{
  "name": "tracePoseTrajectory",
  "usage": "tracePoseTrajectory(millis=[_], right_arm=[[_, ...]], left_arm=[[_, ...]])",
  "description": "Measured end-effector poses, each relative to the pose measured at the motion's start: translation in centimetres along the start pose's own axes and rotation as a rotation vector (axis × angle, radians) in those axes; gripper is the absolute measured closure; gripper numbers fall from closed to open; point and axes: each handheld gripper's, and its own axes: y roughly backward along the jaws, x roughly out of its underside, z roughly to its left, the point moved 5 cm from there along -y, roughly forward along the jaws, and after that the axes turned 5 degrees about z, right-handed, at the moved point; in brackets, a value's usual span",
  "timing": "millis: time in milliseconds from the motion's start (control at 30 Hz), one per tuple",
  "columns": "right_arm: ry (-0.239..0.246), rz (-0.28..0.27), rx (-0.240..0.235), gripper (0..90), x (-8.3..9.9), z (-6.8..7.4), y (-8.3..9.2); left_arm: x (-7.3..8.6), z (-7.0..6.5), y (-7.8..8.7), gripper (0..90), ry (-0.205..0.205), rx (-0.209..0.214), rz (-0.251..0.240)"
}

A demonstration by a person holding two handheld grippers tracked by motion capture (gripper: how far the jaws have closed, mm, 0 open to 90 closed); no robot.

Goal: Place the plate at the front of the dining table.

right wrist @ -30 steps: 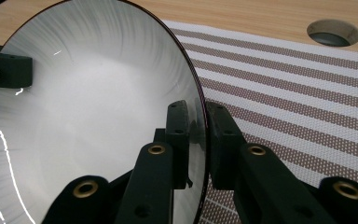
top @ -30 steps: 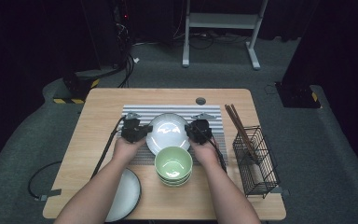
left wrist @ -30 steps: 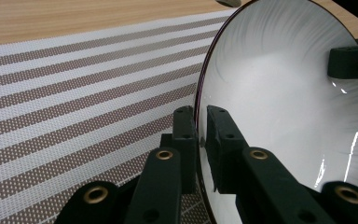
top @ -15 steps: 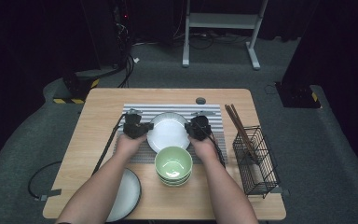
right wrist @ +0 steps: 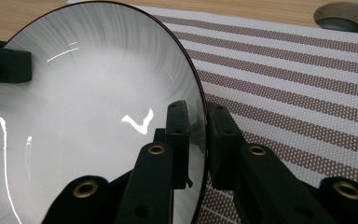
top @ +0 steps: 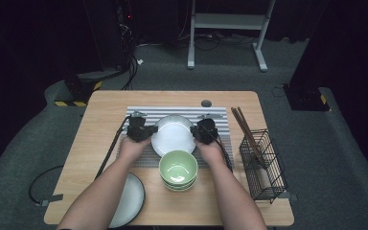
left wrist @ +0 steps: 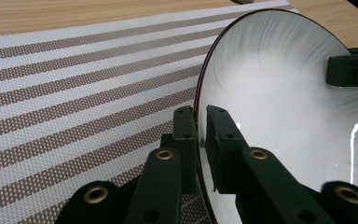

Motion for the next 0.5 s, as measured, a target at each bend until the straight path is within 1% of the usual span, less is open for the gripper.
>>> tracePoseTrajectory(millis=[67,133,200,267,367,433,500], right_arm=[[0.001,0.014,0.010,79.4,-0.1,0.0,-0.3],[0.011,0.022,0.020,79.2,-0.2,0.1,-0.6],[0.012,0.025,0.024,79.0,-0.3,0.1,-0.8],[0.023,0.030,0.029,78.9,-0.4,0.1,-1.0],[0.014,0.039,0.033,78.3,-0.3,-0.1,-1.3],[0.013,0.040,0.040,77.7,-0.1,-0.2,-1.5],[0.006,0.041,0.043,77.6,0.1,-0.3,-1.6]], left_arm=[[0.0,0.1,-0.2,80.9,0.004,-0.005,0.013],[0.1,0.4,-0.4,80.2,0.003,-0.003,0.027],[0.2,0.6,-0.7,79.8,0.007,0.001,0.035],[0.2,0.7,-1.0,79.3,0.010,-0.003,0.046],[0.1,0.7,-1.3,79.0,0.010,-0.002,0.052],[0.1,0.7,-1.5,78.8,0.007,-0.007,0.048],[0.1,0.5,-1.7,77.6,-0.016,-0.024,0.066]])
